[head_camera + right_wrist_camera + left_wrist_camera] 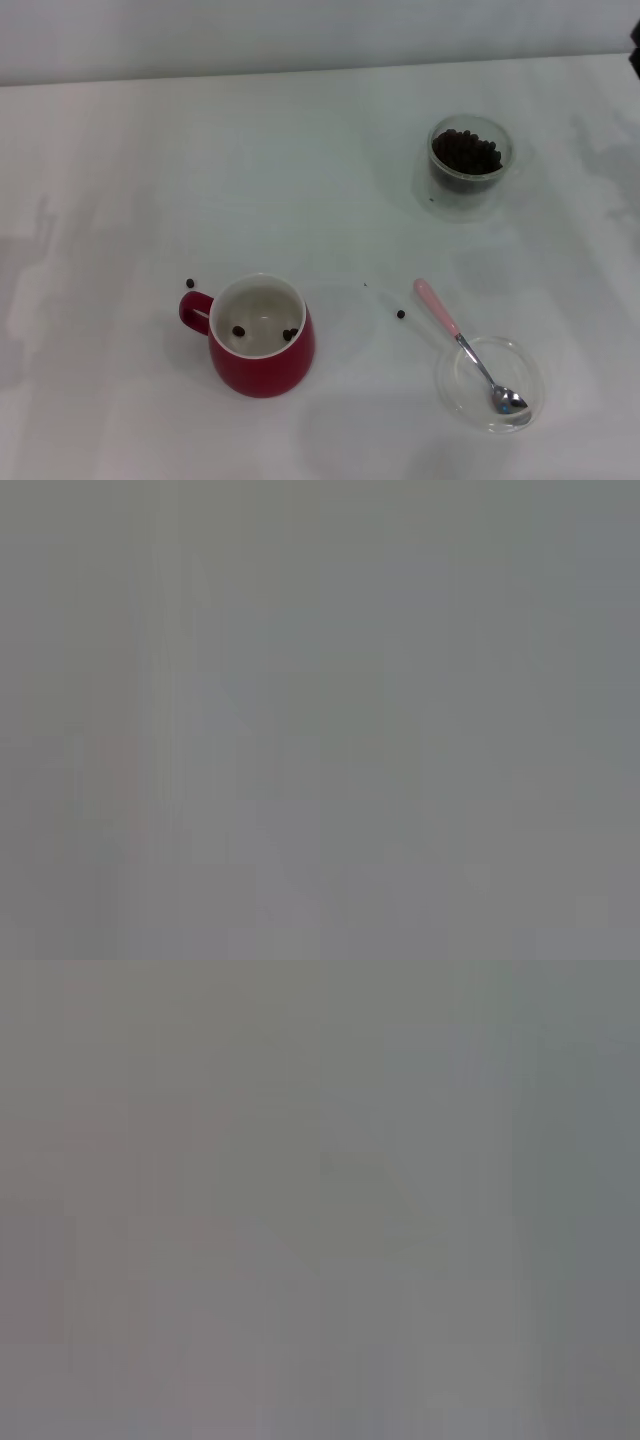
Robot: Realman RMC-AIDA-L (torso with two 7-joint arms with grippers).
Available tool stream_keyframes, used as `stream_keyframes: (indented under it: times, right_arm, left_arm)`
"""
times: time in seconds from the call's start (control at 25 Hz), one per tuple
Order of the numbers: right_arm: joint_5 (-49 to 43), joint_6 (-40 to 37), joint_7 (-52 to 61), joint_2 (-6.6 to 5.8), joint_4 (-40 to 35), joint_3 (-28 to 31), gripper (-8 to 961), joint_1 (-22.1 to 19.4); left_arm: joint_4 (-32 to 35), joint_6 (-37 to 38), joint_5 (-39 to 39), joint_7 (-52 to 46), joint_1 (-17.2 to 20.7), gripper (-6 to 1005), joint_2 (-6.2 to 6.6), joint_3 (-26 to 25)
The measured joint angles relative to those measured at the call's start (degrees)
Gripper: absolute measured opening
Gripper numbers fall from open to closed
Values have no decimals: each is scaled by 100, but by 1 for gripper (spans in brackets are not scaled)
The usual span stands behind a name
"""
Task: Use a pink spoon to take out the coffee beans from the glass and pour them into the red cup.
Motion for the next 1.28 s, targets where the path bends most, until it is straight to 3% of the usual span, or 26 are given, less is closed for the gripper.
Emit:
stream_keyframes:
  times: [0.16,0.28,0.48,0.6,1.28]
  right_arm:
    - [1280,457,-1237,60,504,51,581,312]
    - [1521,1170,-1385,55,503,47,583,518]
    - [1511,1638,-1447,46,473,-1,713,690]
    - [1535,1601,-1454,52,471,16,870,677]
    - [1625,1742,-1428,40,442,63,860,780]
  left_arm:
    - [23,-82,-125,-165,-13,713,3,0]
    - [35,-110,-216,-300,-54,713,7,0]
    - [42,-134,-402,-426,-114,714,9,0]
    - [37,-225,-406,-434,-159,714,15,0]
    - [-83,-1379,-1173,-453,-831,713,20,-1]
